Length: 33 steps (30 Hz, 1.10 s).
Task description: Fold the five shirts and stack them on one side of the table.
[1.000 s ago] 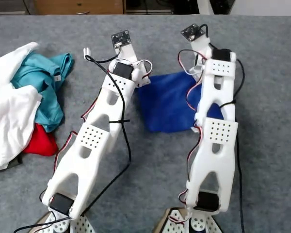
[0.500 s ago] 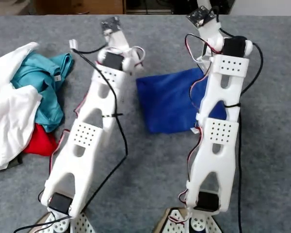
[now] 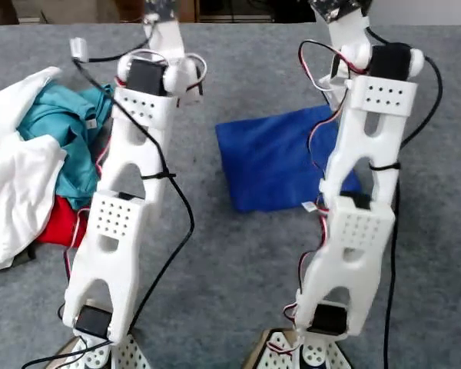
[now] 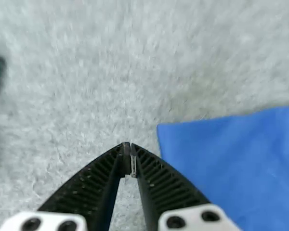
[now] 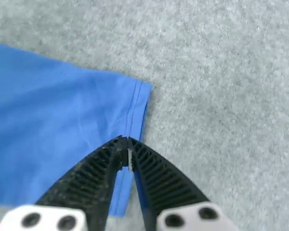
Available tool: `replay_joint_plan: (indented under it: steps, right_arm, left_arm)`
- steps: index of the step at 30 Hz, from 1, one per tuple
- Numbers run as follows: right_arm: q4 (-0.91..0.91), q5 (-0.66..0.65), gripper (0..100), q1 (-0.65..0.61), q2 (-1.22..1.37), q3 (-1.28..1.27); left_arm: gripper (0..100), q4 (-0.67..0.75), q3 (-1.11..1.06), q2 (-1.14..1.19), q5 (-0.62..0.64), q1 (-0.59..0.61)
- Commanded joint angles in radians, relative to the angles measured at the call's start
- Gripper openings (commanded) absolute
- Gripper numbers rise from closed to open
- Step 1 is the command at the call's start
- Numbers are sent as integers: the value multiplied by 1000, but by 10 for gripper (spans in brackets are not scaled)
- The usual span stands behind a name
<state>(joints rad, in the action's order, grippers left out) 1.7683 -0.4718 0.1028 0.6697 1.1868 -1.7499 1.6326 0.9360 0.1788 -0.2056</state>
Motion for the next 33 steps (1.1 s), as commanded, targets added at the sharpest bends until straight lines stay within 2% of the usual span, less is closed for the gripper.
replay_joint_plan:
  steps: [1,10,17,22,30,33]
  right_arm:
    - [17,6,5,50,-219,-206]
    - [14,5,5,116,-478,-510]
    - [14,5,5,193,-621,-644]
    - [15,5,5,196,-762,-800]
    - [12,2,5,191,-1044,-1096]
    - [12,-41,5,189,-1110,-1178]
  left_arm:
    - [18,-15,-21,-136,-9,9]
    - [19,-15,-529,-526,-12,21]
    - [19,-9,-832,-832,-164,23]
    - [19,-8,-985,-986,-241,91]
    - [19,-8,-1254,-1181,-377,292]
    - [19,-8,-1335,-1256,-407,350]
